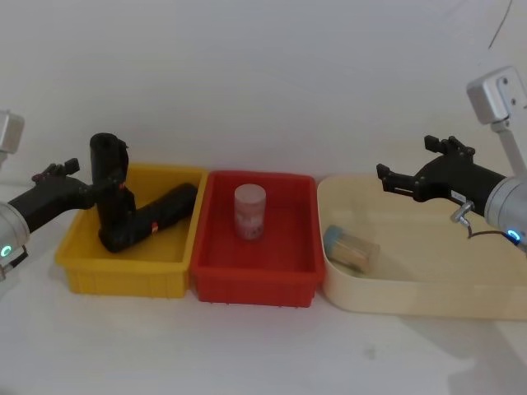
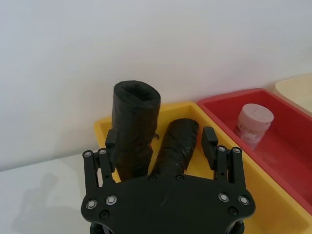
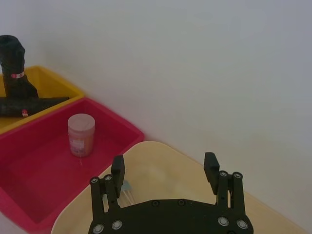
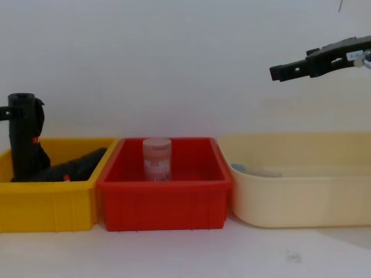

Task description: Pick up the garbage bag with the one hand and transfer it to the other hand.

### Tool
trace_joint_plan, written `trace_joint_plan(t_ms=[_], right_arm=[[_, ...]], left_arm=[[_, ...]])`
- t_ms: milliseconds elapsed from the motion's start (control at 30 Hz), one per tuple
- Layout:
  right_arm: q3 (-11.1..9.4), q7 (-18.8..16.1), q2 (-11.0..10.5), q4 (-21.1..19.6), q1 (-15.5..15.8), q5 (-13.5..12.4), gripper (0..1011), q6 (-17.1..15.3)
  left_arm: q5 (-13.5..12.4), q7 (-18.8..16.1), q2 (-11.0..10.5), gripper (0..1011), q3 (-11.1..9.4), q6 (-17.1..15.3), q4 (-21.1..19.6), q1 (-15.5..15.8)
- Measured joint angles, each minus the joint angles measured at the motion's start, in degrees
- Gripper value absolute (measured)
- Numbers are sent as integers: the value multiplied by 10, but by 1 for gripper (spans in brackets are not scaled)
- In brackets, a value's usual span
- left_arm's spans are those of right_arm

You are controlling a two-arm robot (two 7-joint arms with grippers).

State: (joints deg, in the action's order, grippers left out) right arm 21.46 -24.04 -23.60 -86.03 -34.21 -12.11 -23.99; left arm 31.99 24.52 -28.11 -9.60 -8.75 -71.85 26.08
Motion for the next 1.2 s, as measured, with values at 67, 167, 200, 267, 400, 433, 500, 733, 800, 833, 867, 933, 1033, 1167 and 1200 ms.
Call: trace_joint_plan(t_ms=[67, 167, 200, 267, 400, 433, 500, 733, 800, 833, 867, 933, 1033, 1167, 1200], right_arm=[[0, 0, 0, 0, 0, 0, 1000, 0], [0, 0, 0, 0, 0, 0, 1000, 0], [0, 0, 0, 0, 0, 0, 1000, 0], [0, 0, 0, 0, 0, 0, 1000, 0], [0, 0, 0, 0, 0, 0, 1000, 0], [0, 0, 0, 0, 0, 0, 1000, 0], [0, 0, 0, 0, 0, 0, 1000, 0], [0, 0, 0, 0, 0, 0, 1000, 0], [0, 0, 0, 0, 0, 0, 1000, 0], [0, 0, 0, 0, 0, 0, 1000, 0], [0, 0, 0, 0, 0, 0, 1000, 0], [0, 0, 0, 0, 0, 0, 1000, 0], [0, 0, 0, 0, 0, 0, 1000, 0], [0, 0, 0, 0, 0, 0, 1000, 0], [0, 0, 0, 0, 0, 0, 1000, 0]], left_arm=[[0, 2, 1, 1001, -3, -1, 8, 8], [-1, 6, 3, 1001, -9, -4, 27, 23], [-1, 7, 4, 1001, -11, -5, 31, 27], [-2, 10, 5, 1001, -16, -6, 43, 38], [-6, 14, 9, 1001, -26, -9, 66, 59], [-7, 15, 9, 1001, -27, -10, 69, 61], [-9, 16, 11, 1001, -31, -11, 78, 70], [-22, 25, 19, 1001, -49, -15, 121, 108], [-24, 26, 22, 1001, -52, -16, 130, 116], [-26, 27, 22, 1001, -53, -16, 133, 118], [-28, 29, 24, 1001, -56, -16, 141, 125], [-32, 31, 27, 1001, -60, -17, 152, 134], [-38, 34, 30, 1001, -65, -18, 165, 145], [-45, 37, 33, 1001, -72, -19, 180, 157], [-47, 38, 33, 1001, -73, -19, 183, 159]])
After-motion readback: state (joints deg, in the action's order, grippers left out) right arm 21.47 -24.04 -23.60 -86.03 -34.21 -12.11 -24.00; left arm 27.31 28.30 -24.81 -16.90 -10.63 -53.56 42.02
